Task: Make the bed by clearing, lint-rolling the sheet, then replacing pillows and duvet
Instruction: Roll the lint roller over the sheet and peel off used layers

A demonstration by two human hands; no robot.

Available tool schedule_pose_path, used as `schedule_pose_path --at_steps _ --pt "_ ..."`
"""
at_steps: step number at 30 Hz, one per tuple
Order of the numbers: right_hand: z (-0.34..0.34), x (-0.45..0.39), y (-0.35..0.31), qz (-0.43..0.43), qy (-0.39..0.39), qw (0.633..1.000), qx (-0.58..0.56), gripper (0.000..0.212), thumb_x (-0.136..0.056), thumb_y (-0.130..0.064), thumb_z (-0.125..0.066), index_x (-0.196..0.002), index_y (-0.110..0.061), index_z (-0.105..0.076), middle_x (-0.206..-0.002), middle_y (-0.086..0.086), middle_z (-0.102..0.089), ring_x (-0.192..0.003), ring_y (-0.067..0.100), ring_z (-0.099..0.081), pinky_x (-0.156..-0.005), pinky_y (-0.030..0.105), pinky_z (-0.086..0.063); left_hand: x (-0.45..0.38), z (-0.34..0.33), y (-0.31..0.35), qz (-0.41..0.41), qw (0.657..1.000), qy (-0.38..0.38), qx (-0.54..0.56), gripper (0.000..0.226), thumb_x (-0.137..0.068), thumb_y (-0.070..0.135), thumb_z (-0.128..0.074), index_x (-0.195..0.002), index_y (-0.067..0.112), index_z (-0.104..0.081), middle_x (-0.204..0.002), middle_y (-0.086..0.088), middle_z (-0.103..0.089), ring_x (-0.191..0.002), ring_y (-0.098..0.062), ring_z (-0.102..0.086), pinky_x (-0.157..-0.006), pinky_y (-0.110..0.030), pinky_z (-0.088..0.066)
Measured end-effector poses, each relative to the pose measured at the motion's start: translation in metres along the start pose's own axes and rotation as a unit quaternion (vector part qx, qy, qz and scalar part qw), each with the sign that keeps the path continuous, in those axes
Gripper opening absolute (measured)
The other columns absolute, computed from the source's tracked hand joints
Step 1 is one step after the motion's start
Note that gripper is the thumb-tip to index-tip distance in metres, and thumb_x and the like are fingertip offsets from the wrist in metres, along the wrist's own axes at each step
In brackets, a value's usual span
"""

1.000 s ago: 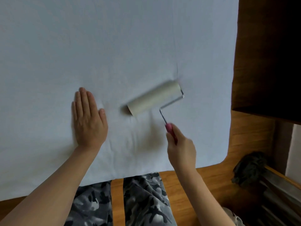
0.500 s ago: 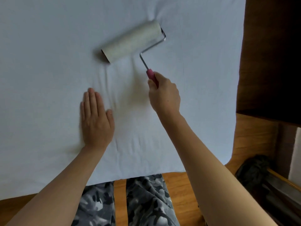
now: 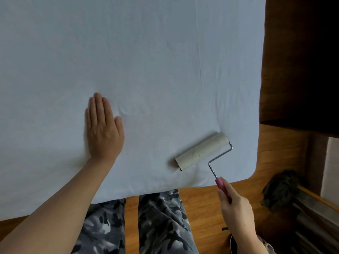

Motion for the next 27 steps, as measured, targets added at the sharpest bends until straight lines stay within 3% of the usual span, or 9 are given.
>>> schedule_pose_path --at_steps 6,10,15,18,22,27 --pt "0.0 -0.02 -0.046 0.051 0.008 0.999 -0.007 0.038 -0.097 -0.035 -0.05 -0.134 -0.032 -0.054 -0.064 -0.014 -0.064 -0.05 0.003 -0.057 -0.046 0.021 -0.042 -0.001 0.002 0.0 0.001 1.0 0.009 0.006 0.056 -0.101 0.022 -0.031 -0.149 -0.007 -0.022 -0.157 -0.026 -0.02 -0.147 -0.038 -0.018 -0.121 -0.041 -0.008" --pt "0.008 -0.058 -0.137 0.131 0.042 0.99 -0.041 0.032 -0.099 -0.038 -0.046 -0.129 -0.034 -0.057 -0.079 -0.005 -0.069 -0.067 0.015 -0.063 -0.057 0.031 -0.049 -0.001 0.001 0.0 0.002 1.0 0.006 0.011 0.057 -0.101 0.022 -0.033 -0.149 -0.007 -0.022 -0.157 -0.025 -0.02 -0.147 -0.037 -0.018 -0.121 -0.041 -0.009" --pt "0.018 -0.112 -0.26 0.19 0.067 0.979 -0.034 0.027 -0.1 -0.039 -0.041 -0.121 -0.033 -0.057 -0.079 -0.002 -0.061 -0.072 0.023 -0.052 -0.062 0.03 -0.039 0.0 0.003 0.0 0.0 1.0 0.015 0.024 0.056 -0.101 0.021 -0.033 -0.148 -0.008 -0.024 -0.156 -0.025 -0.022 -0.146 -0.037 -0.019 -0.121 -0.043 -0.013" --pt "0.024 -0.128 -0.307 0.208 0.074 0.975 -0.03 0.024 -0.1 -0.035 -0.041 -0.11 -0.024 -0.06 -0.072 -0.006 -0.054 -0.071 0.022 -0.052 -0.054 0.028 -0.033 0.0 0.004 0.0 -0.004 0.999 0.017 0.027 0.055 -0.103 0.024 -0.029 -0.148 -0.007 -0.025 -0.156 -0.025 -0.023 -0.146 -0.037 -0.02 -0.12 -0.043 -0.015" --pt "0.025 -0.127 -0.309 0.214 0.075 0.974 -0.025 0.023 -0.1 -0.034 -0.041 -0.11 -0.025 -0.059 -0.069 -0.009 -0.052 -0.069 0.021 -0.053 -0.051 0.027 -0.033 -0.001 0.004 -0.001 -0.006 0.999 0.015 0.031 0.055 -0.102 0.024 -0.03 -0.148 -0.007 -0.025 -0.156 -0.025 -0.023 -0.146 -0.037 -0.019 -0.121 -0.042 -0.013" --pt "0.014 -0.092 -0.209 0.189 0.069 0.978 -0.052 0.028 -0.1 -0.038 -0.043 -0.125 -0.037 -0.057 -0.082 -0.002 -0.068 -0.076 0.022 -0.061 -0.064 0.034 -0.049 -0.001 0.003 -0.001 -0.002 1.0 0.004 0.024 0.056 -0.101 0.022 -0.034 -0.148 -0.007 -0.025 -0.157 -0.025 -0.021 -0.147 -0.036 -0.018 -0.121 -0.041 -0.011"
Point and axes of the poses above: each hand's wrist, its own x-axis away from the middle knuckle, its own z-axis out of the back of the hand, y = z × x, the point moved 9 cm from there along -x, towards the middle knuckle
